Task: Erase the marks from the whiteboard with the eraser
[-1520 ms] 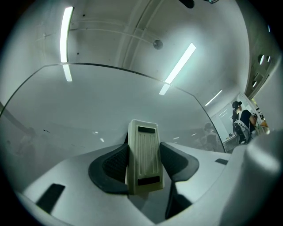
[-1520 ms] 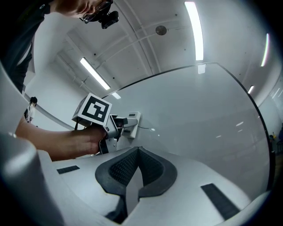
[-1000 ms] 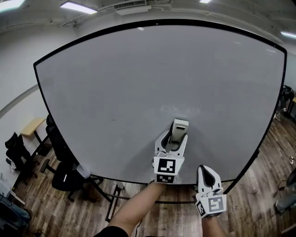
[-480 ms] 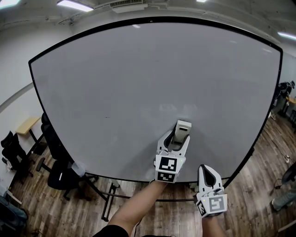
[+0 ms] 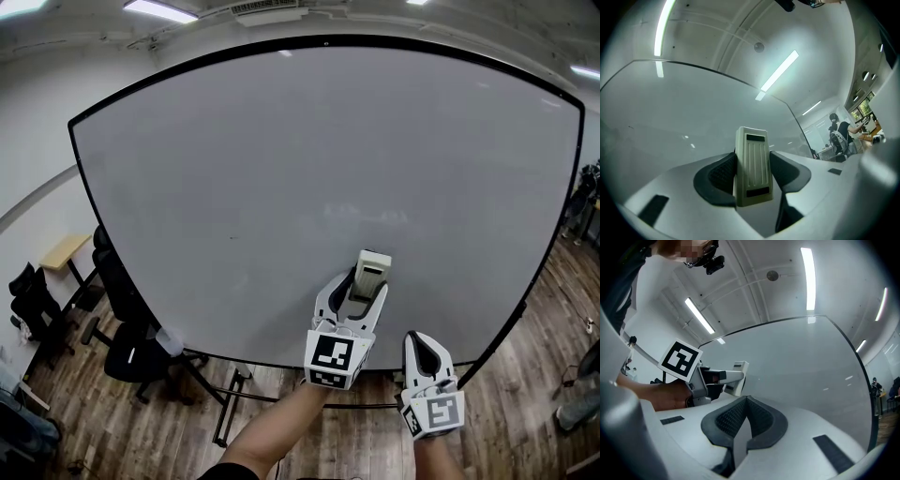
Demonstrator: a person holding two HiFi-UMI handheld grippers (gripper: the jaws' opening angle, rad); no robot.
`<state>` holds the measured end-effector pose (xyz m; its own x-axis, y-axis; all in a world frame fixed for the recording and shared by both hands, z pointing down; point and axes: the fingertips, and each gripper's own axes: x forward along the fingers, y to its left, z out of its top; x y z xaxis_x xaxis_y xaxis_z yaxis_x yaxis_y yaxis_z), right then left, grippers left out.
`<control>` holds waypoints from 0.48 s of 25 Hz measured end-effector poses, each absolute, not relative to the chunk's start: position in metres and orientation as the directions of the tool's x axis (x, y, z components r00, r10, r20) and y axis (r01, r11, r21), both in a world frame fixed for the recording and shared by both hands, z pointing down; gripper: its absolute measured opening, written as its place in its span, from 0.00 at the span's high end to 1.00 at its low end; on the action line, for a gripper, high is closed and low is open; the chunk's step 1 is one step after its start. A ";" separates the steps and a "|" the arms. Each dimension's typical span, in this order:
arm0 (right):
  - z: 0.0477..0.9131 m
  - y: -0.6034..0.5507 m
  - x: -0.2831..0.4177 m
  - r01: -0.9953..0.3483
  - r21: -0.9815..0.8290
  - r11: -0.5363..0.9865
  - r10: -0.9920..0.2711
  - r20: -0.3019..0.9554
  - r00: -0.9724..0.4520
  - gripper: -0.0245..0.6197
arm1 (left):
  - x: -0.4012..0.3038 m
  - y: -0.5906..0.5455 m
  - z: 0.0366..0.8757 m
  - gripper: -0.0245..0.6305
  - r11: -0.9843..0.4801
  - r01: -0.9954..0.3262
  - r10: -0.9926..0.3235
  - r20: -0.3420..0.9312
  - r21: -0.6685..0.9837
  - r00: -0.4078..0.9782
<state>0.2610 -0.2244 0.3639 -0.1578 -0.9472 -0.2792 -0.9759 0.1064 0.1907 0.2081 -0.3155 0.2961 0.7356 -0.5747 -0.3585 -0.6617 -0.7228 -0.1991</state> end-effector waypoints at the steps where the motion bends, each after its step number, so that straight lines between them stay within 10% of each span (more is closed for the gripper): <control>1: 0.361 -0.226 0.256 -0.974 0.192 0.118 -0.944 -0.282 -0.170 0.93 | 0.201 -0.315 0.295 0.59 -0.716 -0.669 -0.579 -0.364 -0.202 0.730; 12: 0.328 -0.244 0.187 -0.936 0.258 0.238 -0.901 -0.301 -0.312 0.93 | 0.106 -0.326 0.299 0.58 -0.612 -0.780 -0.688 -0.399 -0.132 0.607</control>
<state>0.1868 -0.2437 0.3282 -0.3116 -0.9014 -0.3006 -0.9364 0.2377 0.2581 0.1061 -0.3262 0.2991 0.6067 -0.6876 -0.3989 -0.7801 -0.6115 -0.1323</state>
